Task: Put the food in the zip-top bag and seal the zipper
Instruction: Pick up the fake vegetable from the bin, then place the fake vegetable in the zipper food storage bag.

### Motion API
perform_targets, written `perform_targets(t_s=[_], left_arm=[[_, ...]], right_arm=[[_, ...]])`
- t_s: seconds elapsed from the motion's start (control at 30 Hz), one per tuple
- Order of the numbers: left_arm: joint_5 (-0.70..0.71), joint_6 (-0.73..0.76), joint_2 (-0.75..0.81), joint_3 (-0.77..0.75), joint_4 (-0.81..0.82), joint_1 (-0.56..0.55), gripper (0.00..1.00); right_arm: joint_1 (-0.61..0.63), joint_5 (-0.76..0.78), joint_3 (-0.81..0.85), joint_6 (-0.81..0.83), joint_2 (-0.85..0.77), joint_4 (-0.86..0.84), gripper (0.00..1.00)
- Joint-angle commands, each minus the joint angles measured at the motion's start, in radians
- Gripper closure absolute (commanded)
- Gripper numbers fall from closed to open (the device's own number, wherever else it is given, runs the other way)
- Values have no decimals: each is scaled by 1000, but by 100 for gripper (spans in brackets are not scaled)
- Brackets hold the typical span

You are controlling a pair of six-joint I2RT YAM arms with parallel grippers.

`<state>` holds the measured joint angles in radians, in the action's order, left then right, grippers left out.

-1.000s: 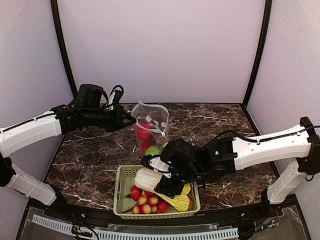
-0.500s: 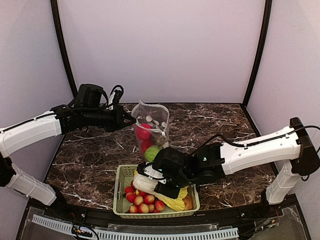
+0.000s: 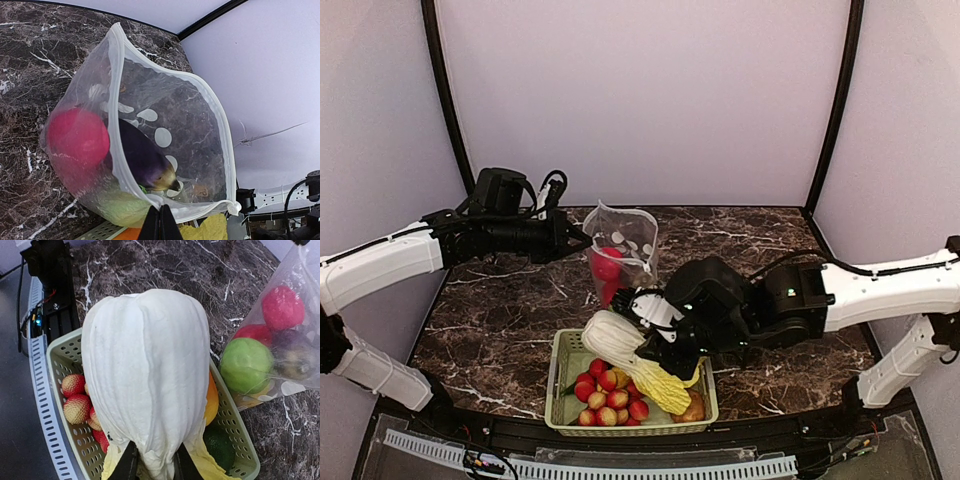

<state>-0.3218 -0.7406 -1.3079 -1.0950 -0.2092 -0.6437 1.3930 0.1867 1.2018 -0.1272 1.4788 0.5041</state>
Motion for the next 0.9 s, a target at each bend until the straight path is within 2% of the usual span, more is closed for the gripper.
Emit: perform_targets(t_s=[0.0,0.17,0.37,0.5,0.7,0.87], left_arm=[[-2,10,19,14,10,8,99],[-7,7,14,18,22,7,99],[-11,9,15,22,19,7,99],[-21,20,15,36,13,8,99],[-90,13,18,64,86,6,99],[-119,8,11,64,133,-5,99]], right_arm=[[-6,-17,-21,-42,-116,-47,98],[-10,-33,-48,-61,-143,-47,97],[-11,-19,-67,-138,-116,-50,100],[-11,15,-46,-172,-183,-60,100],[-14,91,-3,-196,-306,-57,100],[-66,180,79,-146,-301,-81,100]])
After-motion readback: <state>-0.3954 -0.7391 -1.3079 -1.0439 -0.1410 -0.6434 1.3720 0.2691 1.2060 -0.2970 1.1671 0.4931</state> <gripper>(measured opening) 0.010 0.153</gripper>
